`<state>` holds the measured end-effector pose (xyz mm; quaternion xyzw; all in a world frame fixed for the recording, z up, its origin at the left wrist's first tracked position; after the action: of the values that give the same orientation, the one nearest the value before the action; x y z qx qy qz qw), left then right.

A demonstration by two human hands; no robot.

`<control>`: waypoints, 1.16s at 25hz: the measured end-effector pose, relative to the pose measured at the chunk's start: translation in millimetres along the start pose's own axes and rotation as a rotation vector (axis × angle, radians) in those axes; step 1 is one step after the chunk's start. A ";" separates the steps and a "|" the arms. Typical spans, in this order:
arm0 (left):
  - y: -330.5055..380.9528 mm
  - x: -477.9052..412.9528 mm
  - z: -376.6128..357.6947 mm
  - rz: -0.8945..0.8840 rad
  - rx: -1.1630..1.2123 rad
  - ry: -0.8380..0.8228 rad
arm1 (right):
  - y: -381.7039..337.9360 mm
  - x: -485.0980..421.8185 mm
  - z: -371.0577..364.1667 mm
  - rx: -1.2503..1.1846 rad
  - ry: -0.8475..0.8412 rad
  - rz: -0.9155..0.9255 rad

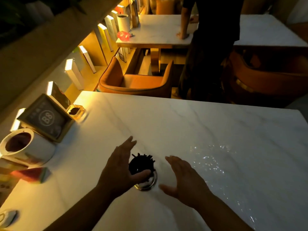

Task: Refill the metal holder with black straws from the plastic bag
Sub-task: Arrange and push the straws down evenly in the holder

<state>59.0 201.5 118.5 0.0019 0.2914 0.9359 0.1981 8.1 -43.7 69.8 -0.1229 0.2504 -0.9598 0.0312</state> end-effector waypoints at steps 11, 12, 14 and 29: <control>-61.5 9.9 -41.6 0.038 0.026 -0.363 | -42.3 -36.2 -44.6 -0.097 -0.079 -0.145; -59.2 3.0 -42.7 0.023 0.018 -0.370 | -46.6 -40.2 -43.9 -0.073 -0.059 -0.128; -54.5 -7.1 -41.7 -0.022 -0.034 -0.361 | -55.5 -45.1 -42.1 0.013 0.026 -0.058; -49.9 -42.2 -17.2 0.136 0.071 -0.427 | -76.2 -71.6 -11.4 -0.201 -0.130 -0.163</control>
<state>114.3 213.9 81.7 0.2268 0.2748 0.9145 0.1917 74.6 36.9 81.6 -0.2073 0.3318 -0.9193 -0.0429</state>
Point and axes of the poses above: each hand's wrist, its own x-axis away from the middle knuckle, its own z-axis out of the back of the hand, y = z × x, the point moved 4 cm from there along -x, towards the middle knuckle, and after that the axes turned 7 degrees about -z, right-handed, at the moved point
